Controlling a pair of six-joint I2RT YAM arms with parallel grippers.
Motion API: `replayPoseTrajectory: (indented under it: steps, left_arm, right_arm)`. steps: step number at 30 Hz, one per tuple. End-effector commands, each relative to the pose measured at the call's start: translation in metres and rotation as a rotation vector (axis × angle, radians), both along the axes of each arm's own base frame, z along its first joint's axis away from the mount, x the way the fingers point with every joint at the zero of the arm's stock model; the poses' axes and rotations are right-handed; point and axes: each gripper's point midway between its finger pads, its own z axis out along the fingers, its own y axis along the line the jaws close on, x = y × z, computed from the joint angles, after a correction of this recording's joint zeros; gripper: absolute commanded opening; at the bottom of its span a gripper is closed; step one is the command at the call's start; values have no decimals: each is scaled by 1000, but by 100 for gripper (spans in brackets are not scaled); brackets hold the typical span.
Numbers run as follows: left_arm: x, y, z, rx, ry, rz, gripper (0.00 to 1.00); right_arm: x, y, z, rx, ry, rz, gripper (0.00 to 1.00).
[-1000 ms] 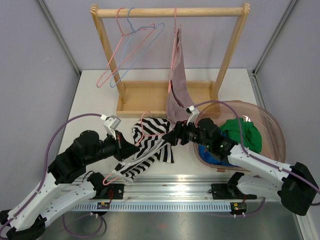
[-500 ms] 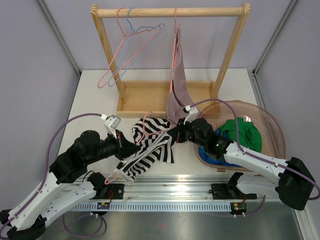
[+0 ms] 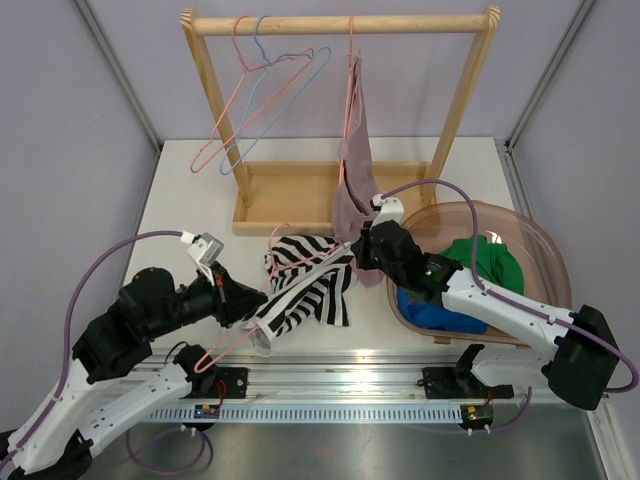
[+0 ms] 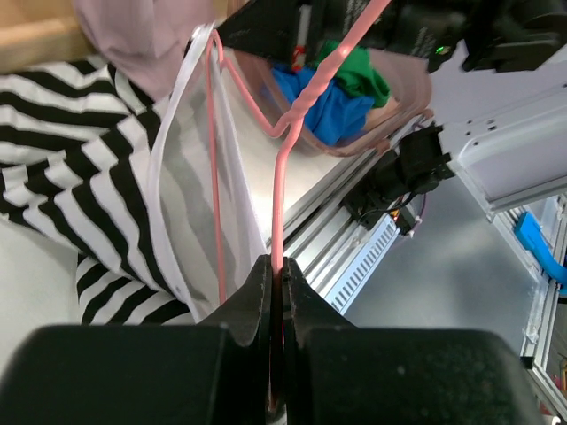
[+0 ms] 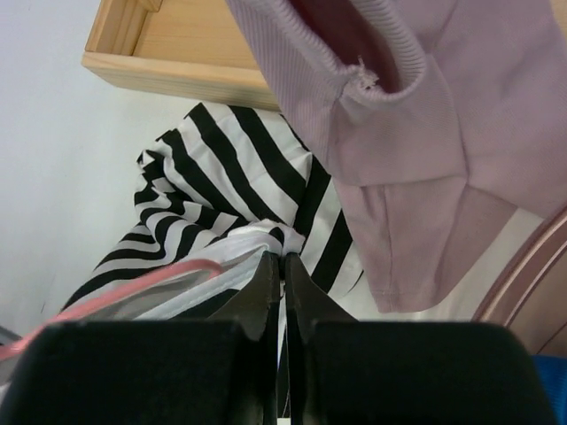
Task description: Remove the tank top from the hanger
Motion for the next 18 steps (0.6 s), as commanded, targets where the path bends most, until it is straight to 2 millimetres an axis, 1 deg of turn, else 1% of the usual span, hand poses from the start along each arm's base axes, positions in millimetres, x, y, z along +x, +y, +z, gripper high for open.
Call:
replayPoseTrajectory:
  steps: [1,2,3,4,5,6,7,8,9,10,11,12,13,14,16,17,18]
  left_arm:
    - [-11,1,45,-103,-124,-54,0]
    - [-11,-1,55,-133,-152,-64,0]
    - [-14,-2,60,-153,-170,-79,0]
    - [-14,-2,66,-169,-196,-85,0]
    - [-13,-3,79,-207,-240,-81,0]
    - [-7,-1,84,-224,-268,-45,0]
    - [-3,0,90,-241,-297,-30,0]
    - [5,1,107,-293,-365,10,0]
    - [8,3,116,-325,-402,34,0]
    - [15,1,113,-333,-434,53,0]
    - [18,3,137,-413,-523,75,0]
    - [21,4,145,-445,-565,91,0]
    - [29,-1,141,-441,-594,102,0]
    - [29,2,163,-503,-669,116,0]
    - [38,1,174,-513,-739,150,0]
    - [44,-2,185,-537,-782,165,0]
    - [51,-2,190,-524,-820,194,0]
  right_arm:
    - [4,-4,8,-5,-5,-14,0]
    - [1,0,9,9,-5,17,0]
    - [-8,11,14,45,5,91,0]
    - [-13,16,26,86,-13,136,0]
    - [-28,30,32,129,3,246,0]
    - [-37,36,39,155,2,305,0]
    - [-47,41,56,208,-22,364,0]
    - [-64,50,64,254,-11,464,0]
    - [-74,53,73,287,-20,516,0]
    - [-84,53,92,339,-51,561,0]
    - [-99,56,100,376,-46,633,0]
    - [-107,56,110,403,-53,667,0]
    - [-115,54,123,437,-67,696,0]
    - [-126,54,133,463,-67,741,0]
    - [-138,51,152,512,-69,776,0]
    - [-146,50,162,537,-73,812,0]
    - [-151,49,169,554,-77,827,0]
